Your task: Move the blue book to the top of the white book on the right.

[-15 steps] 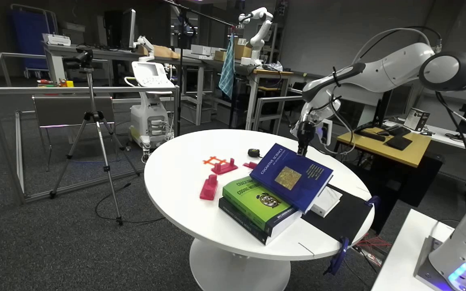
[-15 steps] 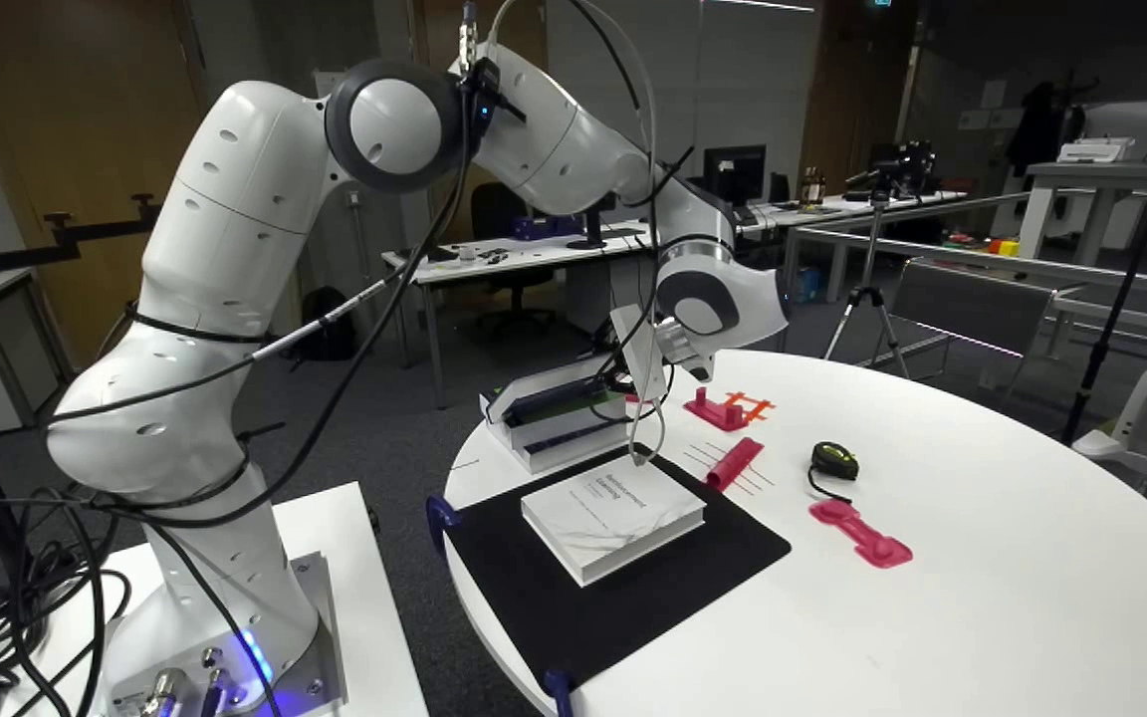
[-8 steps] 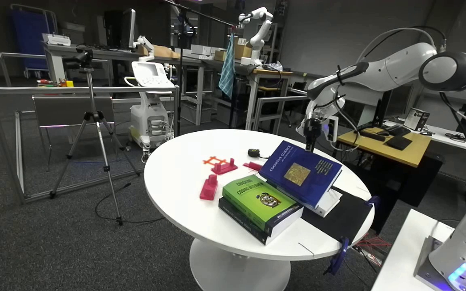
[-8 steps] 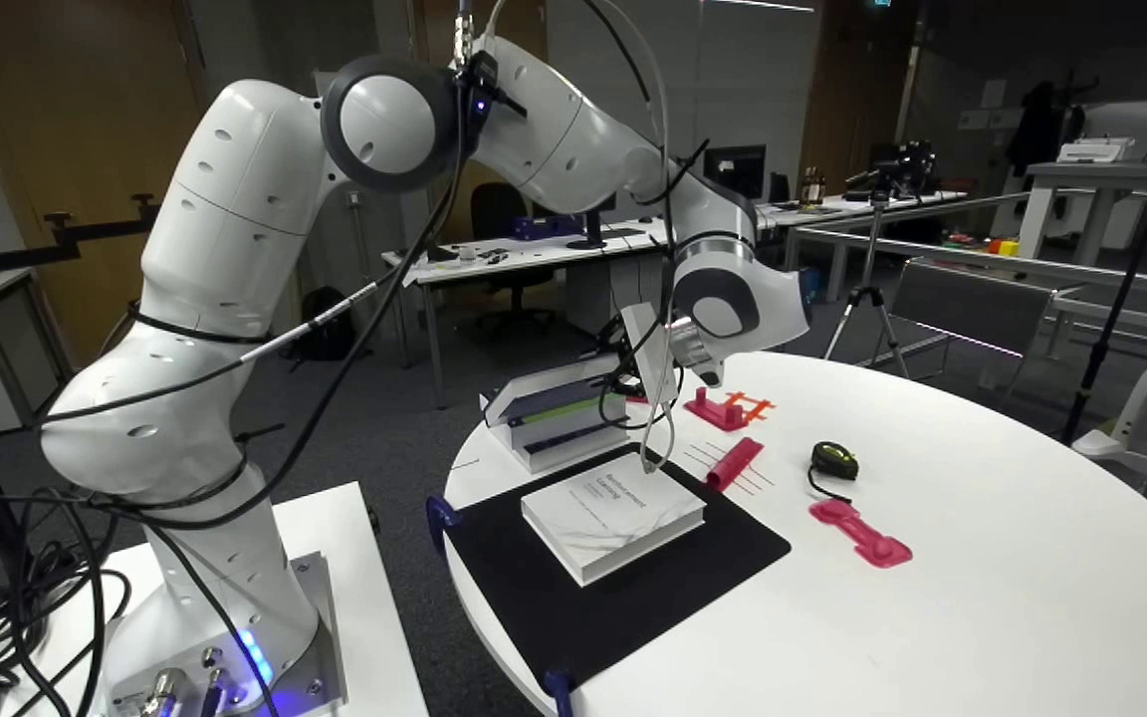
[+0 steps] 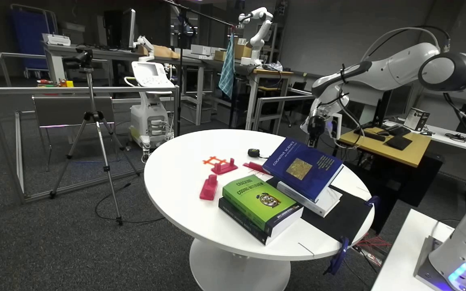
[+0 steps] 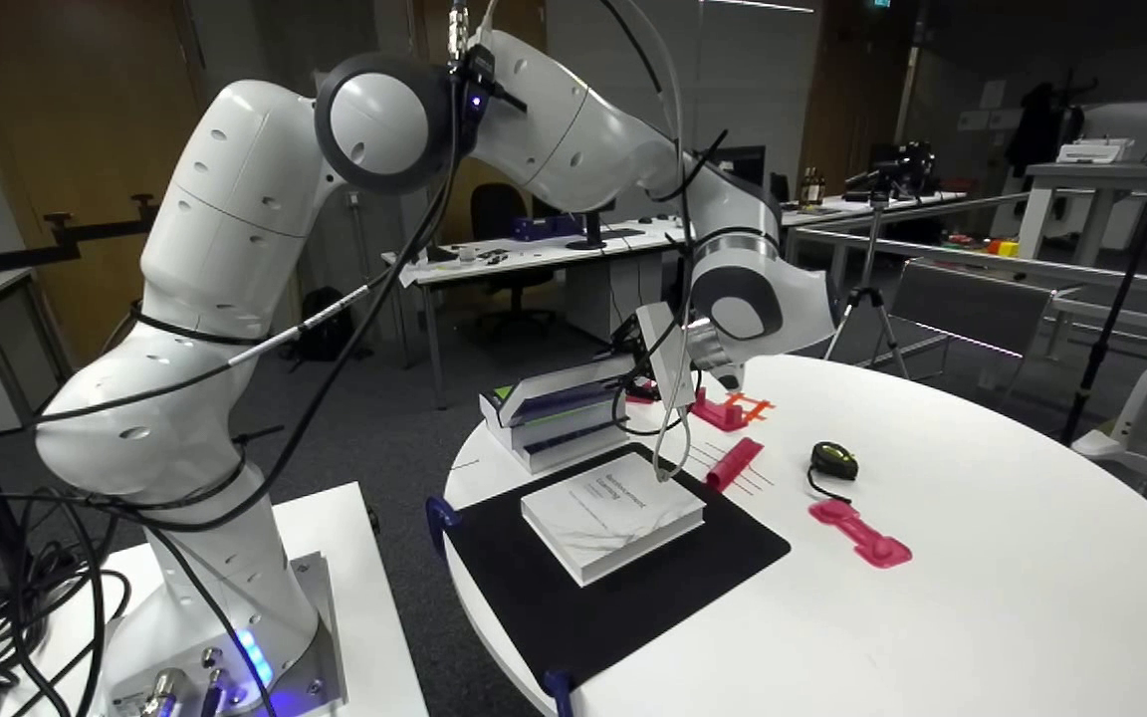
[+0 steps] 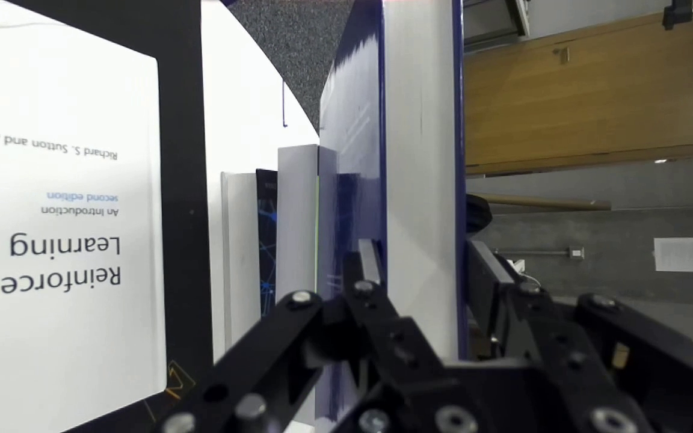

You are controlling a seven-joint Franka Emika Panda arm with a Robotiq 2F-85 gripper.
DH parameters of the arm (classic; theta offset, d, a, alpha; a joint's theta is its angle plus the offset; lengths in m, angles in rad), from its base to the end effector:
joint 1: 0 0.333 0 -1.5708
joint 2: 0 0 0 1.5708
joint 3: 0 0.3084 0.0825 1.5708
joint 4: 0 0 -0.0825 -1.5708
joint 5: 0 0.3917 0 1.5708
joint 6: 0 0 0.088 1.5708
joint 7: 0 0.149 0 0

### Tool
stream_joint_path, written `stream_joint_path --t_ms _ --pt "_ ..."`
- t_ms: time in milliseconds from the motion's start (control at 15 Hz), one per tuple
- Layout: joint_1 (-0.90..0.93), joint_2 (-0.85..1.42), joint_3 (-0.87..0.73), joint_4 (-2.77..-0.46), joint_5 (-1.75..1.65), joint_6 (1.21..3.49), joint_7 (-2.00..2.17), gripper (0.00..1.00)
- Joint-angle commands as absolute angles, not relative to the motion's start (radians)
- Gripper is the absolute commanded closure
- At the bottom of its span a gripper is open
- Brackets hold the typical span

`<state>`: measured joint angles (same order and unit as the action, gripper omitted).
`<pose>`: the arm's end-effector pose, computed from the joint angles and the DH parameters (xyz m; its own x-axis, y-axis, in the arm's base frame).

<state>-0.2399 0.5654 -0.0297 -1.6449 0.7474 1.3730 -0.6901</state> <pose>0.5814 -0.0441 0.2498 0.9192 0.3378 -0.2021 -0.0007 -0.5120 -0.8590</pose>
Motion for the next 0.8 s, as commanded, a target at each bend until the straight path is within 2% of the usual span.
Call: stream_joint_path --t_ms 0,733 --pt "-0.28 0.565 -0.026 -1.582 0.759 1.244 -0.671 0.85" --pt "-0.337 0.611 -0.042 -1.505 0.676 1.199 -0.692 0.85"
